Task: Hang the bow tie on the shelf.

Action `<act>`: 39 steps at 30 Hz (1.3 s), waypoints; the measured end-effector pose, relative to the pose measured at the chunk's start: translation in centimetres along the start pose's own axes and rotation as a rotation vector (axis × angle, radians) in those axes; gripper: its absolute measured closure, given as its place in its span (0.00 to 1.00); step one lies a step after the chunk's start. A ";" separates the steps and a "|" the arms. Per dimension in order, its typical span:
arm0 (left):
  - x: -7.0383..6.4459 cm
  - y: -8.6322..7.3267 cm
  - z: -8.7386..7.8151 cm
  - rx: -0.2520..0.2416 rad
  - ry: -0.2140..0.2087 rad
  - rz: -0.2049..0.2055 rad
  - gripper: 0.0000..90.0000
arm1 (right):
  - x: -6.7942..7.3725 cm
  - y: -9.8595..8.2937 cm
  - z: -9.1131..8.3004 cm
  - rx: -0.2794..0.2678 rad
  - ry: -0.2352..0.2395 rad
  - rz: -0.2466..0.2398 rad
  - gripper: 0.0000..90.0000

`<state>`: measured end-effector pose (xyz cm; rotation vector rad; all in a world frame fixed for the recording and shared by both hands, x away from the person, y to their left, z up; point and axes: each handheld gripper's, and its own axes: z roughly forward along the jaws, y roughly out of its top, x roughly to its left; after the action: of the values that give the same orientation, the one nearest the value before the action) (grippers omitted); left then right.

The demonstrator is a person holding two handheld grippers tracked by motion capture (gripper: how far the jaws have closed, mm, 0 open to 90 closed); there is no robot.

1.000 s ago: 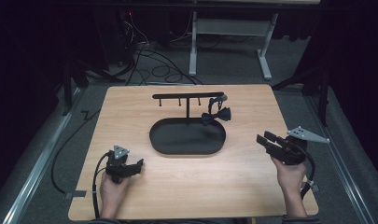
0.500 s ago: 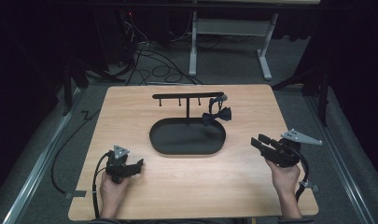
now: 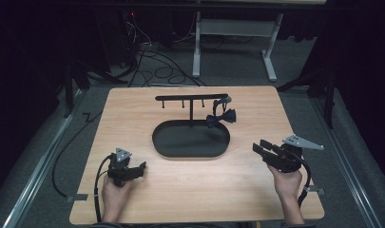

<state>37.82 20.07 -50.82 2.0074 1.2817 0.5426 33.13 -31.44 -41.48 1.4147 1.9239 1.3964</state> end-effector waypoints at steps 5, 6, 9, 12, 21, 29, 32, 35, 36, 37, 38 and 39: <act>0.0 0.0 0.0 0.000 0.000 0.000 0.24 | 0.0 -0.4 0.4 0.006 0.008 0.009 0.65; 0.0 0.0 0.0 0.000 0.000 0.000 0.24 | 0.1 -0.5 0.5 0.012 0.009 0.011 0.65; 0.0 0.0 0.0 0.000 0.000 0.000 0.24 | 0.1 -0.8 0.8 0.015 0.013 0.016 0.65; 0.0 0.0 0.0 0.000 0.000 0.000 0.24 | 0.2 -0.9 1.1 0.017 0.023 0.017 0.65; 0.0 0.0 0.0 0.000 0.000 0.000 0.24 | 0.5 -1.6 2.1 0.037 0.046 0.023 0.66; 0.0 0.0 0.0 0.000 0.000 0.000 0.24 | 0.8 -1.9 2.9 0.056 0.049 0.022 0.66; 0.0 0.0 0.0 0.000 0.000 0.000 0.24 | 0.9 -2.0 3.1 0.059 0.049 0.023 0.66; 0.0 0.0 0.0 0.000 0.000 0.000 0.24 | 1.0 -2.1 3.4 0.066 0.049 0.013 0.66; 0.0 0.0 0.0 0.000 0.000 0.000 0.24 | 1.1 -2.1 3.6 0.070 0.049 0.016 0.66; 0.0 0.0 0.0 0.000 0.000 0.000 0.24 | 1.0 -2.2 3.7 0.072 0.051 0.015 0.66; 0.0 0.0 0.0 0.000 0.000 0.000 0.24 | 1.1 -2.2 3.8 0.077 0.052 0.015 0.66; 0.0 0.0 0.0 0.000 0.000 0.000 0.24 | 1.1 -2.3 3.9 0.081 0.052 0.012 0.66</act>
<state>37.83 20.07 -50.82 2.0076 1.2818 0.5425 34.49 -28.58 -44.90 1.4422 2.0293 1.3879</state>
